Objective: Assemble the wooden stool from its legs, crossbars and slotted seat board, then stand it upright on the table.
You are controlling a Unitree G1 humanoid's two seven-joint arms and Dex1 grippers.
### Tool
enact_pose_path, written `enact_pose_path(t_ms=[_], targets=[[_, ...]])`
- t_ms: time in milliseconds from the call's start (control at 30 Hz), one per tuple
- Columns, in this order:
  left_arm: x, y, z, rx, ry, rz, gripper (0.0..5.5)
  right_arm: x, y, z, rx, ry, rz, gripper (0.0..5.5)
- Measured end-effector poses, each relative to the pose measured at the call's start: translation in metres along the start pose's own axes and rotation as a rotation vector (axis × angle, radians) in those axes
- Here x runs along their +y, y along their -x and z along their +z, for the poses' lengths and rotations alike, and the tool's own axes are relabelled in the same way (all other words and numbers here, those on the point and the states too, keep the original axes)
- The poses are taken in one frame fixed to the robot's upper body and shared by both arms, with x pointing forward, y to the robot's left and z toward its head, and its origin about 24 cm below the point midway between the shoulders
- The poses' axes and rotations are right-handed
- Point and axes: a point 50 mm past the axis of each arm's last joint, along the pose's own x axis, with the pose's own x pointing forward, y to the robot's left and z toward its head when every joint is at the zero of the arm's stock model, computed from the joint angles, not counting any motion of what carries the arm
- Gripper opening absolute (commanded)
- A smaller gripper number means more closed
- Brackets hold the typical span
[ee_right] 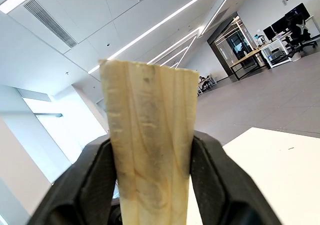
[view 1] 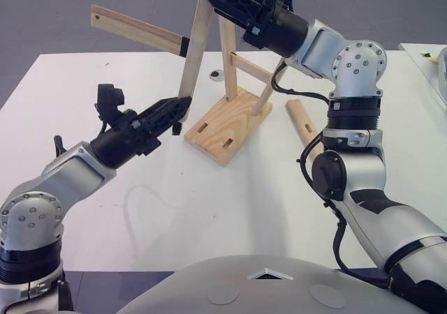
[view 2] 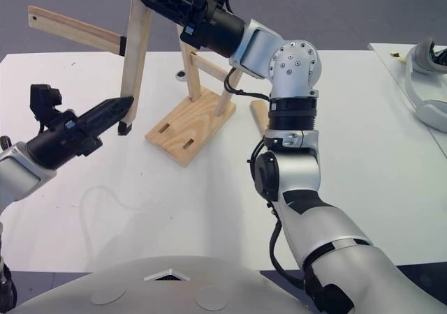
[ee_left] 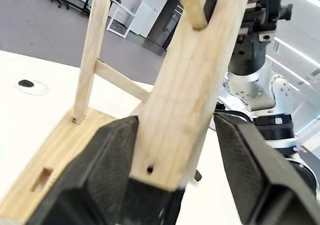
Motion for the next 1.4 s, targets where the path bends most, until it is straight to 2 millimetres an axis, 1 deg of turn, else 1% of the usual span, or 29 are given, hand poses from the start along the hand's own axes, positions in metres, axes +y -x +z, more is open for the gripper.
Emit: enact_pose_path(t_ms=[67,133,200,233,267,333,367,400,433,467,500,533,633,767,900,1000,1167,1267,1400], targets=[[0.005,0.007,-0.021,0.007,0.044,0.022,2.75,-0.001,0.000,0.001,-0.011,0.015,-0.016,2.07],[0.014,0.021,-0.041,0.027,0.076,0.095,2.75,-0.002,-0.002,0.006,-0.014,0.143,-0.073,2.07],[0.017,0.030,-0.046,0.002,0.076,0.128,2.75,0.001,-0.004,0.005,0.009,0.258,-0.106,2.07],[0.020,0.038,-0.047,-0.026,0.078,0.159,2.75,0.003,-0.001,0.001,0.020,0.308,-0.117,2.07],[0.024,0.048,-0.048,-0.060,0.075,0.209,2.75,0.002,0.005,-0.007,0.042,0.355,-0.142,2.07],[0.026,0.060,-0.055,-0.079,0.087,0.257,2.75,-0.002,0.017,-0.019,0.076,0.405,-0.197,2.07],[0.027,0.062,-0.057,-0.080,0.086,0.269,2.75,-0.003,0.020,-0.022,0.089,0.424,-0.214,2.07],[0.026,0.063,-0.058,-0.094,0.081,0.263,2.75,0.002,0.022,-0.024,0.092,0.478,-0.222,2.07],[0.026,0.064,-0.059,-0.108,0.074,0.267,2.75,0.006,0.027,-0.030,0.089,0.529,-0.237,2.07],[0.027,0.066,-0.062,-0.113,0.073,0.277,2.75,0.006,0.033,-0.038,0.095,0.546,-0.261,2.07],[0.027,0.069,-0.065,-0.125,0.075,0.290,2.75,0.003,0.046,-0.051,0.095,0.546,-0.318,2.07],[0.027,0.070,-0.067,-0.125,0.076,0.290,2.75,0.002,0.052,-0.055,0.094,0.541,-0.343,2.07],[0.027,0.072,-0.063,-0.146,0.054,0.292,2.75,0.010,0.059,-0.059,0.049,0.609,-0.376,2.07],[0.027,0.074,-0.059,-0.156,0.035,0.297,2.75,0.006,0.072,-0.072,0.007,0.639,-0.465,2.07],[0.026,0.072,-0.055,-0.141,0.022,0.283,2.75,0.005,0.077,-0.082,-0.025,0.654,-0.481,2.07],[0.026,0.071,-0.052,-0.135,0.013,0.277,2.75,0.005,0.076,-0.088,-0.031,0.646,-0.467,2.07],[0.026,0.068,-0.048,-0.144,0.014,0.262,2.75,0.006,0.075,-0.089,-0.064,0.605,-0.450,2.07],[0.026,0.066,-0.049,-0.140,0.020,0.274,2.75,0.004,0.078,-0.088,-0.068,0.603,-0.468,2.07],[0.023,0.063,-0.049,-0.138,0.013,0.265,2.75,0.004,0.080,-0.088,-0.038,0.636,-0.450,2.07]])
